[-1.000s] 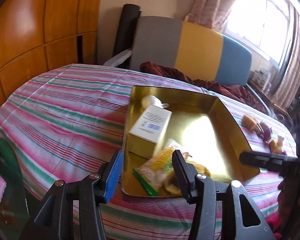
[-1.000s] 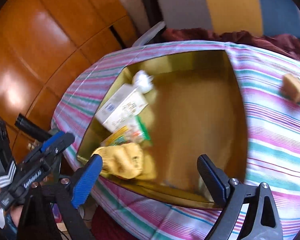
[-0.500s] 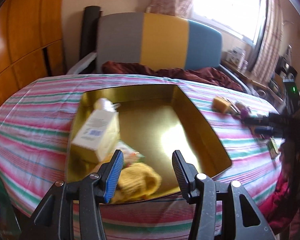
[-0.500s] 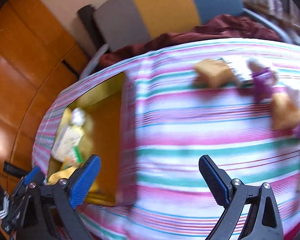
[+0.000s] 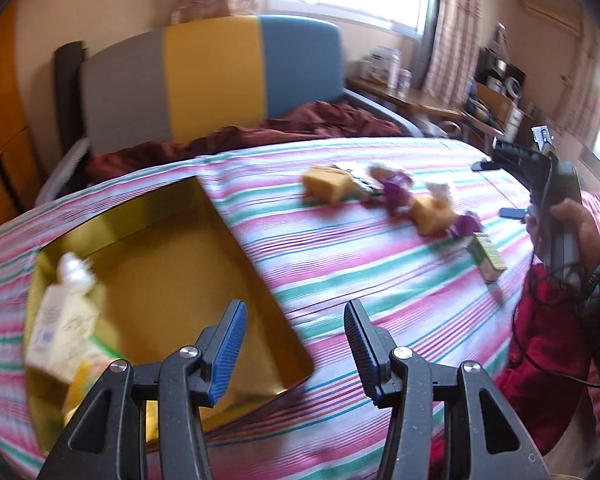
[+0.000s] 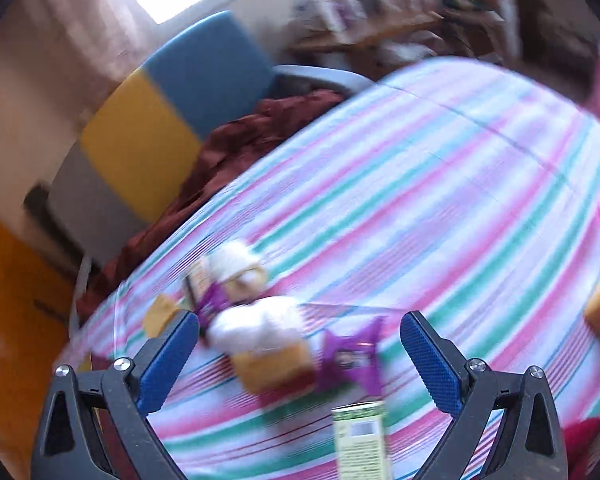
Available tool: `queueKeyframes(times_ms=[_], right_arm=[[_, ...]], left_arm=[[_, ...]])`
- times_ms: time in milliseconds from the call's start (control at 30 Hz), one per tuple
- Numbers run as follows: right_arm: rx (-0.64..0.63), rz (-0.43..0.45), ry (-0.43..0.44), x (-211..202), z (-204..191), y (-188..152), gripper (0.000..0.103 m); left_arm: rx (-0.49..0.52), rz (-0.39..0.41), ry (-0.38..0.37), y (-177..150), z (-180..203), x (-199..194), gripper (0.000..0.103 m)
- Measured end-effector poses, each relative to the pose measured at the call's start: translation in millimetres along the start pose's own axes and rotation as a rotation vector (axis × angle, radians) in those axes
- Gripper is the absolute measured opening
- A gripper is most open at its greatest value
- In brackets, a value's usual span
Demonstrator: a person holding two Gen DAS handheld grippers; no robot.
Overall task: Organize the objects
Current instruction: 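Move both tools away from the tray back over the remaining items, then grasp the white plastic-wrapped ball with left tool while right tool approaches a purple packet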
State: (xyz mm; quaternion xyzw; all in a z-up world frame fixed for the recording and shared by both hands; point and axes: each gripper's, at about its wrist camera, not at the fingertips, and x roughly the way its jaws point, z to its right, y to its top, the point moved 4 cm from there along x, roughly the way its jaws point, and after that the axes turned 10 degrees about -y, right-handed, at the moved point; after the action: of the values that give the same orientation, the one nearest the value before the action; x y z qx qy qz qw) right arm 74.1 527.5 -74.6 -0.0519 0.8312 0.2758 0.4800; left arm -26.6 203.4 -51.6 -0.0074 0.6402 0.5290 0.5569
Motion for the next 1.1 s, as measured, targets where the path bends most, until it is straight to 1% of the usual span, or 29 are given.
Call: queueKeyframes(times_ms=[33, 67, 133, 200, 300, 467, 533, 600, 667, 733, 900, 967, 1067, 1100], right_arm=[[0.061, -0.018, 0.035, 2, 8, 3, 0.102], [0.087, -0.021, 0.044, 3, 13, 5, 0.102], [0.095, -0.021, 0.033, 3, 16, 6, 0.102], [0.100, -0.043, 0.063, 6, 14, 6, 0.102], [0.100, -0.050, 0.070, 8, 11, 4, 0.102], [0.184, -0.037, 0.114, 3, 25, 8, 0.103], [0.208, -0.042, 0.137, 1, 30, 7, 0.103], [0.219, -0.050, 0.156, 1, 30, 6, 0.103], [0.217, -0.057, 0.167, 1, 29, 5, 0.103], [0.219, -0.067, 0.179, 3, 27, 5, 0.103], [0.243, -0.082, 0.213, 6, 28, 6, 0.103], [0.257, -0.088, 0.225, 7, 30, 6, 0.103], [0.262, -0.100, 0.240, 9, 30, 5, 0.103], [0.259, -0.104, 0.243, 10, 29, 5, 0.103]], left_arm=[[0.008, -0.008, -0.010, 4, 7, 7, 0.051], [0.018, -0.014, -0.019, 9, 14, 13, 0.051], [0.041, -0.021, -0.041, 18, 28, 22, 0.051], [0.048, -0.032, -0.082, 30, 42, 34, 0.051], [0.050, -0.049, -0.142, 49, 61, 53, 0.051], [0.103, -0.079, -0.193, 75, 92, 91, 0.052], [0.118, -0.096, -0.205, 82, 103, 105, 0.053], [0.138, -0.114, -0.219, 90, 115, 122, 0.056], [0.153, -0.120, -0.223, 99, 126, 137, 0.063], [0.166, -0.130, -0.235, 108, 136, 152, 0.065], [0.206, -0.137, -0.248, 126, 159, 186, 0.077], [0.218, -0.142, -0.237, 132, 165, 202, 0.079], [0.223, -0.171, -0.237, 136, 173, 225, 0.079], [0.225, -0.180, -0.229, 135, 173, 233, 0.075]])
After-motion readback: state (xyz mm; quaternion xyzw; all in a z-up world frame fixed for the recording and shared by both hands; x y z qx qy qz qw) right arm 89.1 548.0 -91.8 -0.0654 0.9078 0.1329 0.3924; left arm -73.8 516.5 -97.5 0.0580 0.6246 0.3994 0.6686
